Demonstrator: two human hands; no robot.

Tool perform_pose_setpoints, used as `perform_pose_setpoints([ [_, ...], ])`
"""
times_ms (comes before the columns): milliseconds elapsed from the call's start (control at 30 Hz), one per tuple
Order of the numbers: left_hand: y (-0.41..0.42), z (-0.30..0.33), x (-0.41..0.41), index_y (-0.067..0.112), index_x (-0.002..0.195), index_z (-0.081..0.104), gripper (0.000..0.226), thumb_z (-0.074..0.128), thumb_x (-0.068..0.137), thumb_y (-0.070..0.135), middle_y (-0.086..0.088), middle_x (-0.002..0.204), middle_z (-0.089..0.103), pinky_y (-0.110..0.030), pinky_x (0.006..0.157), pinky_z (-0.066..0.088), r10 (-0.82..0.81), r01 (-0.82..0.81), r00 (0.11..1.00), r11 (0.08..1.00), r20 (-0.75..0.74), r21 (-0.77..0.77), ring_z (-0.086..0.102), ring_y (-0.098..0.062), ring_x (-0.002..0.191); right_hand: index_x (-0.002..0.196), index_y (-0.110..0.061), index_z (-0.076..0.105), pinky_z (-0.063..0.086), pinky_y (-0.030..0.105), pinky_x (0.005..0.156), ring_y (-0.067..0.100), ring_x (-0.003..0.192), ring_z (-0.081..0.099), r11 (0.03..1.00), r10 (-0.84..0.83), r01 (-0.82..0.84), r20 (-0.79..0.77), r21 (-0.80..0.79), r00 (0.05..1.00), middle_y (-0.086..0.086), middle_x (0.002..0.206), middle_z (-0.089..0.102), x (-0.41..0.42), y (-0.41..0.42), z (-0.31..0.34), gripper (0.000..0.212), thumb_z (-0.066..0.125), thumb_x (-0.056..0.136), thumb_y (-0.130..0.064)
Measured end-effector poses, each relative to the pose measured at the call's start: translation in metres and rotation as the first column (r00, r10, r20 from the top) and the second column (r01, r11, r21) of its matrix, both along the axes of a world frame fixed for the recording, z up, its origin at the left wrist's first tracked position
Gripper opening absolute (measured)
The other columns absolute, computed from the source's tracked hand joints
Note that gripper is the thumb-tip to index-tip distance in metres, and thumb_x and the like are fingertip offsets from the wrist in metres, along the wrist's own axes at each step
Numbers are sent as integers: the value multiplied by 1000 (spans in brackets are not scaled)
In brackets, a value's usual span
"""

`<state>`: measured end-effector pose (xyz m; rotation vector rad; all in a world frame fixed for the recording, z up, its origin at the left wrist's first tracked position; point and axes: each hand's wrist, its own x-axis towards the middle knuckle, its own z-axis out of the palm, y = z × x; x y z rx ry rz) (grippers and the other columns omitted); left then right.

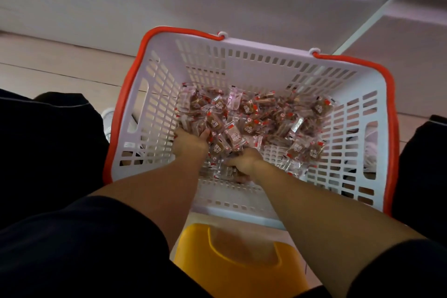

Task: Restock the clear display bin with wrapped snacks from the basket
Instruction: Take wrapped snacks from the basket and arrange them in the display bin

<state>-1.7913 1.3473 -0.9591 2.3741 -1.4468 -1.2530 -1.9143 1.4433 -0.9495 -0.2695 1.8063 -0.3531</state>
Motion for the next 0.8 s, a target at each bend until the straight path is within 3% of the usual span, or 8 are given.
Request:
perform_pose_setpoints([
  [133,1,3,-1,9,127,44,60,69,85,43,-17,118,62,-52,94,49,-29,28,998,1000,-60,-12,58,-40,112,101,-8,65,62,45,74,22,78,71,997,-44,48,81,-57,996,6,91,71,3,1,3,29,83,79,-14],
  [200,0,7,-1,8,122,49,52,67,87,42,-17,115,64,-50,94,49,-58,57,997,998,-55,-18,59,-39,111,86,-11,61,63,39,63,12,51,66,996,-75,83,150,-45,986,-1,65,66,4,1,9,21,82,81,-11],
  [267,0,14,1,5,114,54,48,64,89,45,-17,110,66,-45,92,49,-115,115,993,993,-15,-10,61,-38,106,82,-10,58,60,33,52,10,41,61,993,-102,110,181,-34,978,1,62,63,2,1,18,23,81,81,-8],
  [367,0,28,3,2,102,61,50,63,88,50,-18,101,67,-44,89,52,-152,153,988,986,-31,60,63,-35,97,80,-11,58,56,26,47,14,55,61,989,-124,133,135,-59,983,6,74,63,-7,5,30,24,81,80,-4],
  [433,0,40,4,-1,104,62,48,62,91,45,-17,95,67,-43,83,55,-217,226,974,960,-70,168,65,-31,88,80,-11,56,58,27,56,16,65,61,988,-134,142,119,-61,984,8,79,63,-17,10,40,24,79,81,-4],
  [567,1,79,2,10,94,64,27,60,95,37,-4,65,64,-23,47,49,-231,380,907,809,-351,448,59,-14,50,90,-8,57,61,37,79,20,90,66,992,-114,127,291,-27,950,8,89,67,-45,17,79,19,72,85,3],
  [667,-2,116,-16,16,103,65,34,62,90,47,-5,71,71,-22,46,46,-342,559,787,748,-513,359,62,-15,54,104,-7,59,61,37,80,21,94,69,984,4,70,404,-167,915,10,99,70,-73,7,125,23,67,87,7],
  [800,-20,191,-54,17,92,74,52,69,71,65,-7,73,73,-25,50,47,-529,705,599,704,-601,83,62,-17,50,103,-9,60,63,34,73,12,79,71,916,248,-133,273,-380,930,-1,79,72,-116,-13,220,24,65,87,9],
])
